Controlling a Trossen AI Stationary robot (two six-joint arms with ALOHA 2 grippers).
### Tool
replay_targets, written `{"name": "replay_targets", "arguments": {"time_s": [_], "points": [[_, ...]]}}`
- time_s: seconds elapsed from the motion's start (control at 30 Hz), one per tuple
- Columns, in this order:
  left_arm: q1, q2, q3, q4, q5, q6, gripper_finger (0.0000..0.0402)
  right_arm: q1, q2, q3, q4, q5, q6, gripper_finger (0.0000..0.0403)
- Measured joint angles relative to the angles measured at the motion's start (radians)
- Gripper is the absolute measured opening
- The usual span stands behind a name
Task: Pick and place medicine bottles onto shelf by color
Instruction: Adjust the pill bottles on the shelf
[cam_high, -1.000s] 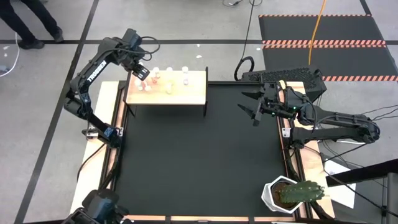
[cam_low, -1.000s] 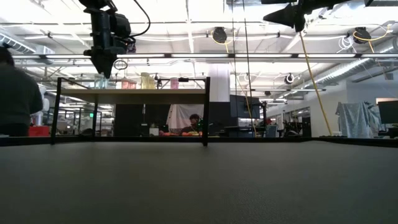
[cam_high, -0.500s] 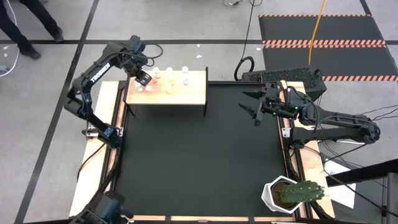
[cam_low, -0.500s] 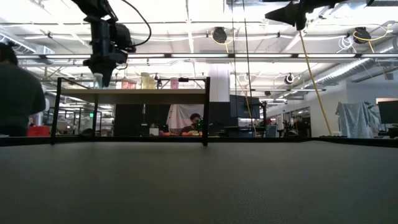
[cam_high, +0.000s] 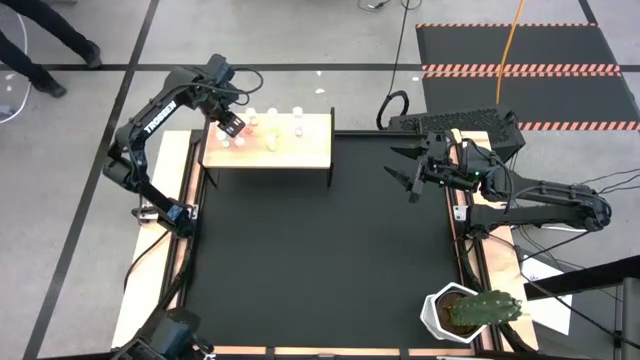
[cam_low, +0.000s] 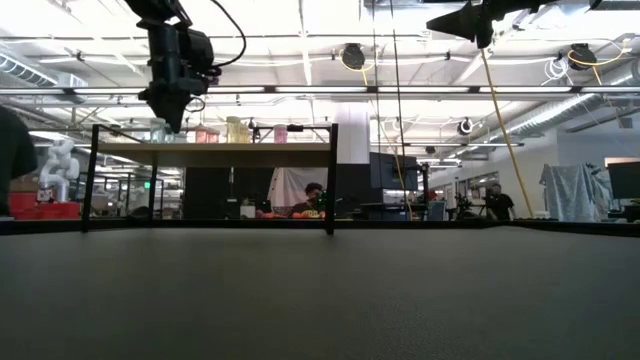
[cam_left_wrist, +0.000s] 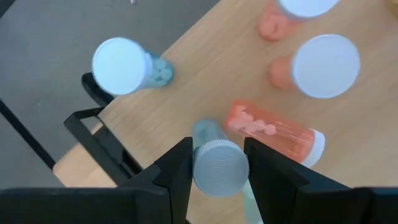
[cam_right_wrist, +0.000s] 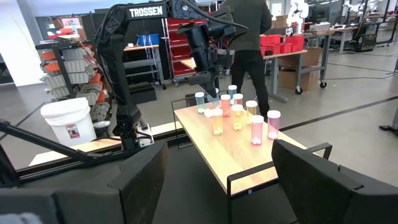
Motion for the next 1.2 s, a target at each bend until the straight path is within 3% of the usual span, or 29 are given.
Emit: {"name": "replay_targets", "arguments": {"time_s": [0.43, 0.77, 0.97, 1.2], "points": [[0.019, 0.0, 0.0, 0.0, -0.007, 0.0, 0.0152, 0.0, 0.0, 0.0, 0.0, 0.0, 0.011, 0.0283], [0.019, -0.015, 0.0, -0.004, -0.007, 0.009, 0.0249, 0.0, 0.0, 0.0, 0.0, 0.0, 0.022, 0.0283], [-0.001, -0.114, 0.001, -0.004, -0.007, 0.202, 0.0287, 0.0, 0.0, 0.0, 0.0, 0.001, 0.019, 0.0283], [-0.129, -0.246, 0.002, -0.047, -0.004, 0.513, 0.0274, 0.0, 0.0, 0.0, 0.0, 0.001, -0.001, 0.0283]]}}
